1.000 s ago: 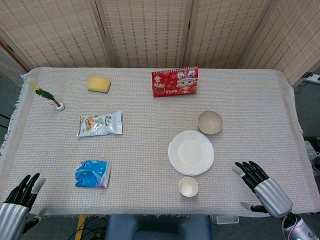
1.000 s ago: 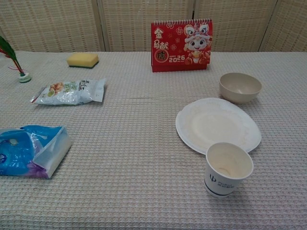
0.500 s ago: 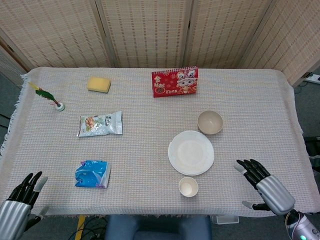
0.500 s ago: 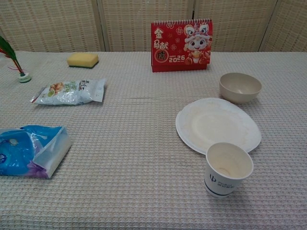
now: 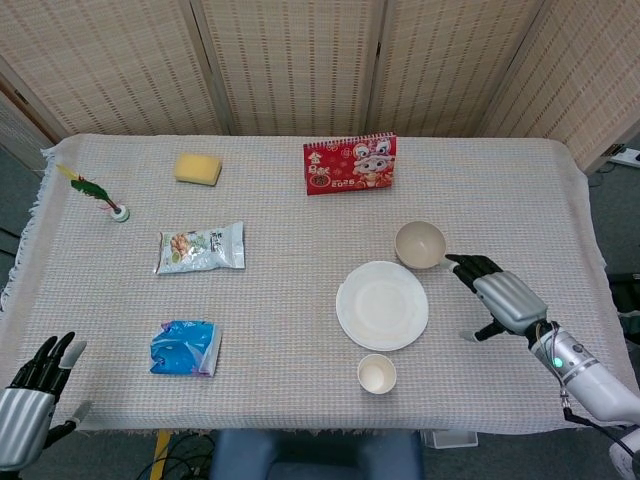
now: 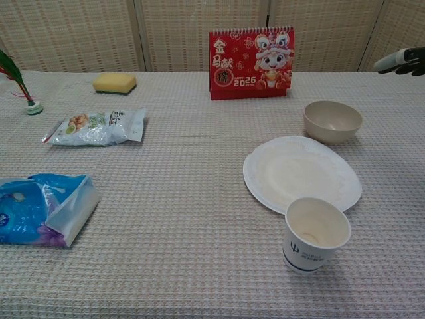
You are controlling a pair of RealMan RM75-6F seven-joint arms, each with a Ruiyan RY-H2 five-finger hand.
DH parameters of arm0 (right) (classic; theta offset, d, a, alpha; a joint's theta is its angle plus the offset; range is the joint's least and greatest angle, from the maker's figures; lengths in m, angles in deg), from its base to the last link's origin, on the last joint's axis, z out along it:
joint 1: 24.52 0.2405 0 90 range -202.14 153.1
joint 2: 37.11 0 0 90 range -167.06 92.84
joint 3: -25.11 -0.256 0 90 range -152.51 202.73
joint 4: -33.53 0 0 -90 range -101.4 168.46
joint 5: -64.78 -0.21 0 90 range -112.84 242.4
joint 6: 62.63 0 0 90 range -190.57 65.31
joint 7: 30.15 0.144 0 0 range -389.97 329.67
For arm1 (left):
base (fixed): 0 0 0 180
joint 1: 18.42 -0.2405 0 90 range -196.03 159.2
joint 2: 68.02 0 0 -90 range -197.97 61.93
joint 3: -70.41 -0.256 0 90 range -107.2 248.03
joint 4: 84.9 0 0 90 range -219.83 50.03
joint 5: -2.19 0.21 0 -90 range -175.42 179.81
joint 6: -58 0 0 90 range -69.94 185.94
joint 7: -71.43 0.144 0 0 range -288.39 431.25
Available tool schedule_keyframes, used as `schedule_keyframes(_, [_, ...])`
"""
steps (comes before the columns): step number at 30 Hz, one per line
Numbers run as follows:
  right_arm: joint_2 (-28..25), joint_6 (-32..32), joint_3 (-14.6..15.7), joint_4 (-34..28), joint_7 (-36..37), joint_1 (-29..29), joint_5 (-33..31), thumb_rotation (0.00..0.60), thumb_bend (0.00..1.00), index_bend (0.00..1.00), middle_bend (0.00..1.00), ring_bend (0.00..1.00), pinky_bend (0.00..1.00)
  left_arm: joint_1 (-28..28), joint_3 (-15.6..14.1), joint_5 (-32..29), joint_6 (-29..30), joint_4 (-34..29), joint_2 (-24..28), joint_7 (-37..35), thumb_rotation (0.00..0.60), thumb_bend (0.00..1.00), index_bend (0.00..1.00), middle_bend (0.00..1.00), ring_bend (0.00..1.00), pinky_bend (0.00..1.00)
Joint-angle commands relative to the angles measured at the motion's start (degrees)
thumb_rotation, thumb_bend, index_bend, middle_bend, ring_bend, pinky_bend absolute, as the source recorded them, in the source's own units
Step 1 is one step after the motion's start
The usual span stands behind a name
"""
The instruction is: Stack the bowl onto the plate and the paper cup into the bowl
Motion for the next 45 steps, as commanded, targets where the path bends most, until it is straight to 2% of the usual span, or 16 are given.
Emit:
schedule_keyframes(1, [3.11, -9.91, -4.26, 4.45, 0.56, 7.76, -8.58, 0.600, 0.08, 0.00, 0.00, 0.00, 0.00, 0.43, 0.42, -1.02, -0.75, -0.08, 0.14, -0.50, 0.600, 0.28, 0.00, 0.07, 0.00, 0.28])
schedule_keyframes(9, [10.70, -17.84, -5.64, 14.71, -2.58, 14.26, -17.00, 0.600, 0.08, 0.00, 0.00, 0.00, 0.00, 1.45, 1.18, -4.03, -3.26, 0.02, 0.13, -1.16, 0.600, 0.28, 0.00, 0.07, 0.01, 0.28])
schedule_keyframes(17, [15.94, -22.93, -6.62, 22.84, -1.63, 17.74, -19.80, 0.600, 0.08, 0.00, 0.00, 0.00, 0.00, 2.13, 2.31, -7.54, -5.04, 0.39, 0.22, -1.88, 0.600, 0.28, 0.00, 0.07, 0.01, 0.28])
schedule_keyframes(27, [22.55, -31.53, -7.16, 35.45, 1.43, 20.93, -19.61, 0.600, 0.08, 0.00, 0.00, 0.00, 0.00, 3.49, 2.95, -9.84, -7.64, 0.88, -0.63, -1.07, 0.600, 0.28, 0.00, 0.07, 0.01, 0.28])
schedule_keyframes(32, [26.10, -34.40, -8.44, 40.98, 3.47, 21.25, -18.52, 0.600, 0.08, 0.00, 0.00, 0.00, 0.00, 3.80, 3.16, -10.65, -8.13, 1.07, -1.01, -0.52, 0.600, 0.28, 0.00, 0.07, 0.01, 0.29])
schedule_keyframes(41, [28.44, -36.95, -11.93, 43.78, 6.44, 19.78, -14.23, 0.600, 0.04, 0.00, 0.00, 0.00, 0.00, 3.98, 3.20, -11.15, -8.10, 1.16, -1.23, -0.06, 0.600, 0.28, 0.00, 0.07, 0.01, 0.29])
schedule_keyframes(45, [28.79, -37.12, -12.55, 44.40, 6.76, 19.23, -12.47, 0.600, 0.03, 0.00, 0.00, 0.00, 0.00, 3.91, 3.02, -10.77, -7.65, 1.13, -1.23, 0.11, 0.600, 0.28, 0.00, 0.07, 0.01, 0.28])
